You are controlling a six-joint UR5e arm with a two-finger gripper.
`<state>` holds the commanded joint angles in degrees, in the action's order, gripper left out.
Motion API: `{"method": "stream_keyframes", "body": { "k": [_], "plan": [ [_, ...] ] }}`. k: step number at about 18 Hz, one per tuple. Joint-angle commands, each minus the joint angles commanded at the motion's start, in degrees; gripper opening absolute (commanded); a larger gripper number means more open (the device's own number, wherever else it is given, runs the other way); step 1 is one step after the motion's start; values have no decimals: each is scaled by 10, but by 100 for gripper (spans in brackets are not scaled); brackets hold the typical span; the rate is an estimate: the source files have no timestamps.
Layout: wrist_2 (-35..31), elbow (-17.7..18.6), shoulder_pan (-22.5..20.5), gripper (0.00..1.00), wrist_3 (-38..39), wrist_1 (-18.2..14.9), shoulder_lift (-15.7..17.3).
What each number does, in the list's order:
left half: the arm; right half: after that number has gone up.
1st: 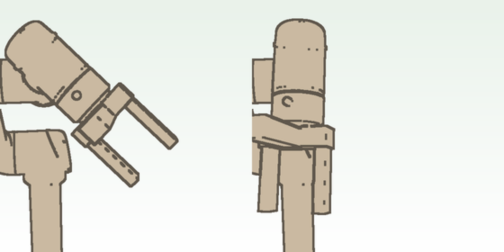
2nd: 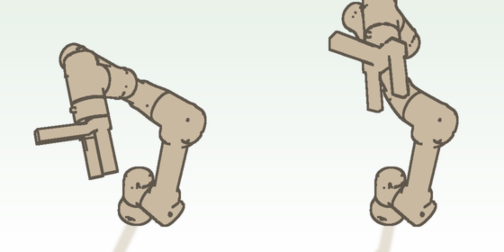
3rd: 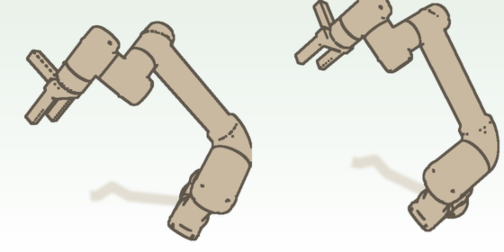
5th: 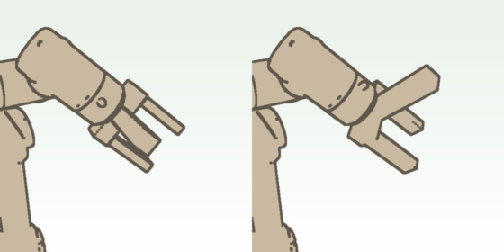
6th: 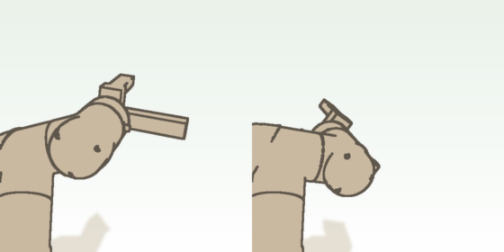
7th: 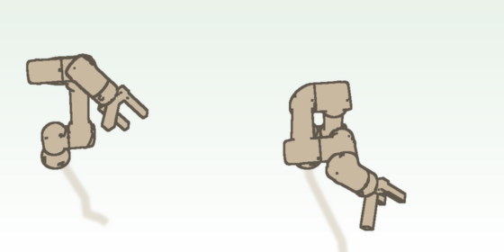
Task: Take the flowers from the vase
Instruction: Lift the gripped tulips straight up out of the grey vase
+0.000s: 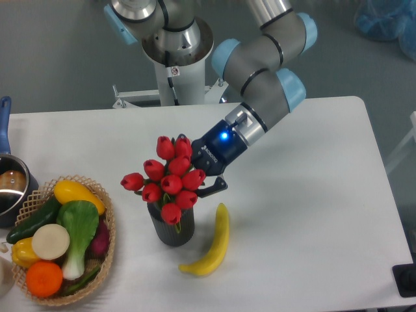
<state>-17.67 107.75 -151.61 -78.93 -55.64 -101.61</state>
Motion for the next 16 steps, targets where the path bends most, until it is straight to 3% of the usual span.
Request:
{"method": "stream_keyframes", "body": {
  "k": [9, 16],
  "plan": [
    [46, -3, 0, 48, 27, -2, 35],
    [62, -48, 0, 48, 61, 0, 33]
  ]
}}
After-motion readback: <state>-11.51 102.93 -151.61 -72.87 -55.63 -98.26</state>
